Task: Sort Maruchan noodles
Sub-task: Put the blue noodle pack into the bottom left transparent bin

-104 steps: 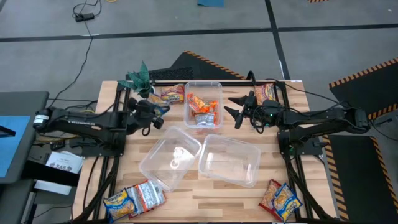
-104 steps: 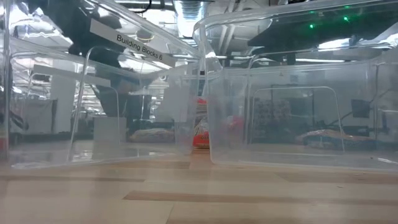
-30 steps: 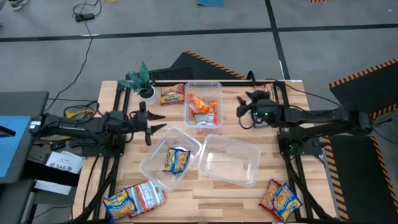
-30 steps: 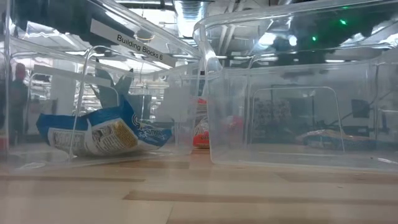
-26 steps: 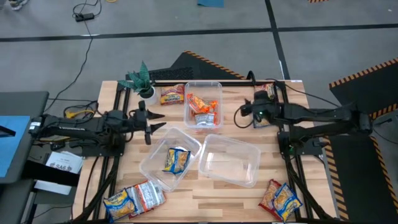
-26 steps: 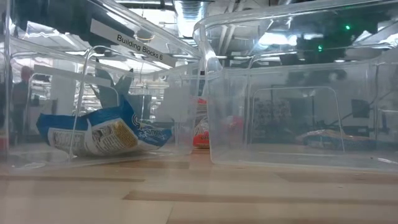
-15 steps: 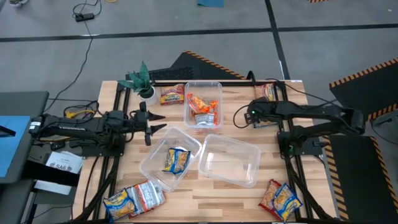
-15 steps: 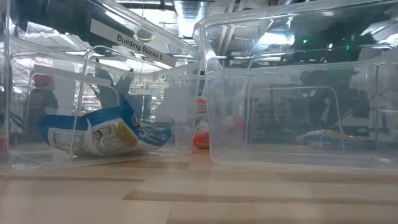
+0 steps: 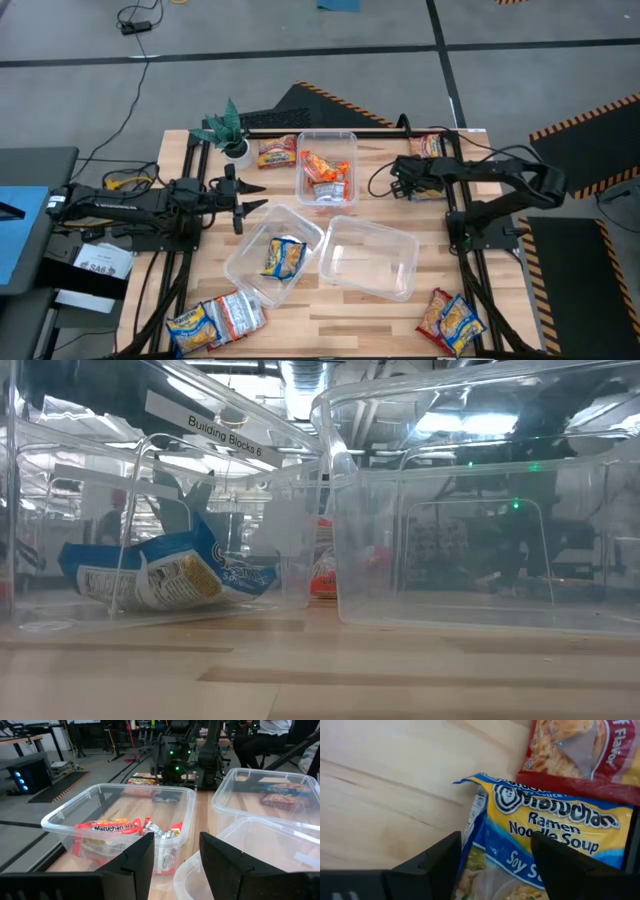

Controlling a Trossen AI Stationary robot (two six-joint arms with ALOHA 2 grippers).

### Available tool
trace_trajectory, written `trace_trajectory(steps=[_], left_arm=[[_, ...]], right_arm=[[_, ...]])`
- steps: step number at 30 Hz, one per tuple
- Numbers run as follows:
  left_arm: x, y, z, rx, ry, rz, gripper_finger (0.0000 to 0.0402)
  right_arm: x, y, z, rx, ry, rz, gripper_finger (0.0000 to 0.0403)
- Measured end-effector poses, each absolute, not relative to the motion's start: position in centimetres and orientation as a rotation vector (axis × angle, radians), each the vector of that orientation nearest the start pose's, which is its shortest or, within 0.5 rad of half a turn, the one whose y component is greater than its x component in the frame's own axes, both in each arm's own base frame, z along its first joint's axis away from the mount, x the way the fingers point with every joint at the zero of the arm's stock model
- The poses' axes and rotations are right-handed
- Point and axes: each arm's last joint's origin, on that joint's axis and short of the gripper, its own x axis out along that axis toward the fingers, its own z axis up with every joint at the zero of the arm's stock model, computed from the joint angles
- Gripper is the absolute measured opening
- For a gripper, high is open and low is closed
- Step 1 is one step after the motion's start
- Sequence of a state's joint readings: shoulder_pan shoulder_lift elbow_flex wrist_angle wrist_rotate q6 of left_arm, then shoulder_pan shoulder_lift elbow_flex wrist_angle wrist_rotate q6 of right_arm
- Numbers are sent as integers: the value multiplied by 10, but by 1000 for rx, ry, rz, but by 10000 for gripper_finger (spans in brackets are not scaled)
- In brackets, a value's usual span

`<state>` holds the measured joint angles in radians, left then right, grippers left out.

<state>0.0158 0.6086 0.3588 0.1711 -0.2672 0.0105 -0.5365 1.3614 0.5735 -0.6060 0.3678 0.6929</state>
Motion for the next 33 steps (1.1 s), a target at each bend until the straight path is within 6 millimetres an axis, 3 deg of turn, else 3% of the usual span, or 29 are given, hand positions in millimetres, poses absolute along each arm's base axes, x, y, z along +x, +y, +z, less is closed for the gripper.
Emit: trace_trajectory(steps=[3,6,13,20,25,28,33], left_arm=[[151,10,244,20,80,283,146],[151,10,244,20,80,283,146],[151,10,244,20,80,283,146],[151,10,244,23,81,284,146],[151,10,244,24,81,287,146],[151,10,244,24,81,289,146],[151,10,245,24,80,290,146]], right_arm=[[164,-110,135,617,1149,-1206,253],[164,-110,133,570,1184,-1203,208],[166,-106,134,485,1216,-1175,20],[180,-96,165,452,1122,-1099,6],[193,-76,204,283,898,-1110,5],[202,-60,229,171,674,-1104,5],[216,-27,266,39,364,-968,5]])
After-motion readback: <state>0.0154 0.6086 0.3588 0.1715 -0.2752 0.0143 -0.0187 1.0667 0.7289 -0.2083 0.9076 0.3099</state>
